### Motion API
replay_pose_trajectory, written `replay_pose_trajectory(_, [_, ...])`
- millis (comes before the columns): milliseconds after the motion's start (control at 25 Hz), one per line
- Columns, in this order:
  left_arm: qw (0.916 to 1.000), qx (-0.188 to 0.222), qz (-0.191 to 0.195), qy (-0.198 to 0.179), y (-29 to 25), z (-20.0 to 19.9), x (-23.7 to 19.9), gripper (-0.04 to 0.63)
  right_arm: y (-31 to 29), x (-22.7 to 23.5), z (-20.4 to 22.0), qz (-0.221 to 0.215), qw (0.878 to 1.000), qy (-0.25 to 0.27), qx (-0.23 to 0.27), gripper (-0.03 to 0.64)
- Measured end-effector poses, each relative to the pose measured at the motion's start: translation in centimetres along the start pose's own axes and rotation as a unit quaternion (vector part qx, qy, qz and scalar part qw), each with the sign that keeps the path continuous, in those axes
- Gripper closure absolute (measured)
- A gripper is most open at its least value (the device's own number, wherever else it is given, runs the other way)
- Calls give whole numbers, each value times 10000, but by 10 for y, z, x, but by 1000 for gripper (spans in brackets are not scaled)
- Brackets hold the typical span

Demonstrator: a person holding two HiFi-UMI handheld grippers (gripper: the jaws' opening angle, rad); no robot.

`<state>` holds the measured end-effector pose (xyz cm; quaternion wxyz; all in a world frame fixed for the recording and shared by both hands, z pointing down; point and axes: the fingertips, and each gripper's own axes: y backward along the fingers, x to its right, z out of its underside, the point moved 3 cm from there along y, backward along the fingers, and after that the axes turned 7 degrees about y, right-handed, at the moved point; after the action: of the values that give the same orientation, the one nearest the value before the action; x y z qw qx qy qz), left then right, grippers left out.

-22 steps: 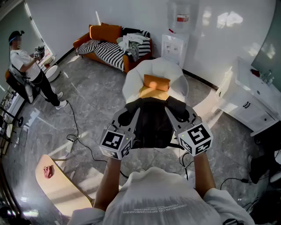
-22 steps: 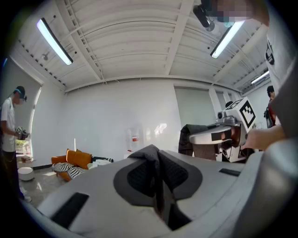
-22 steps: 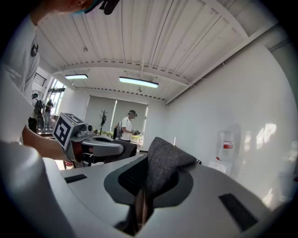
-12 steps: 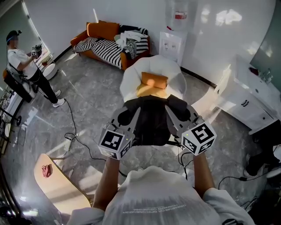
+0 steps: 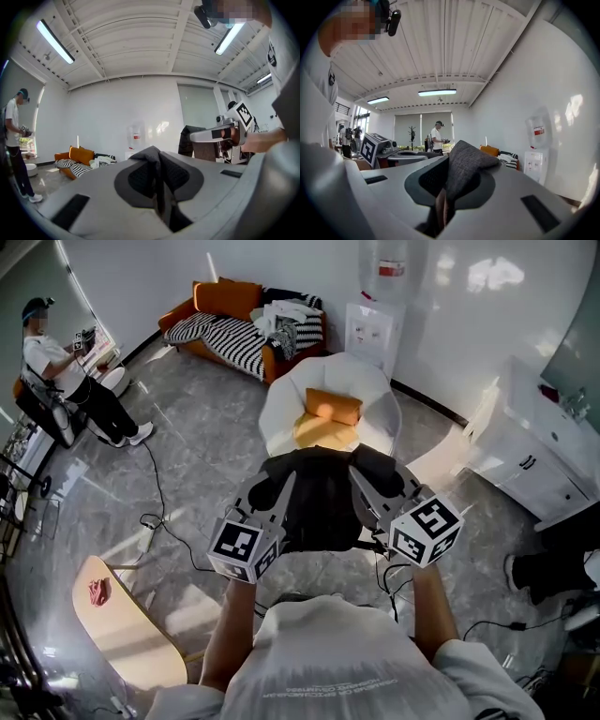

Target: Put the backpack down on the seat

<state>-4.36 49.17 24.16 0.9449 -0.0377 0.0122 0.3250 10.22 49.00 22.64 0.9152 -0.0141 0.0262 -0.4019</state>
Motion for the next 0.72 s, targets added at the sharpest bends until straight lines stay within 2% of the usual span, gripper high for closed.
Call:
replay_pose_trajectory(160, [9999,-23,-75,64,-2,7,14,549,10,7,4,-128,9998,-161,-77,586])
replay_pose_trajectory(360, [9999,-75,-4,148,-12,12,22,549,15,17,7,25,9998,-63,-176,586])
replay_pose_trajectory(720, [9997,-122,64,185,-49,17,5,549,1,45,15,-33,9995,38,-316,586])
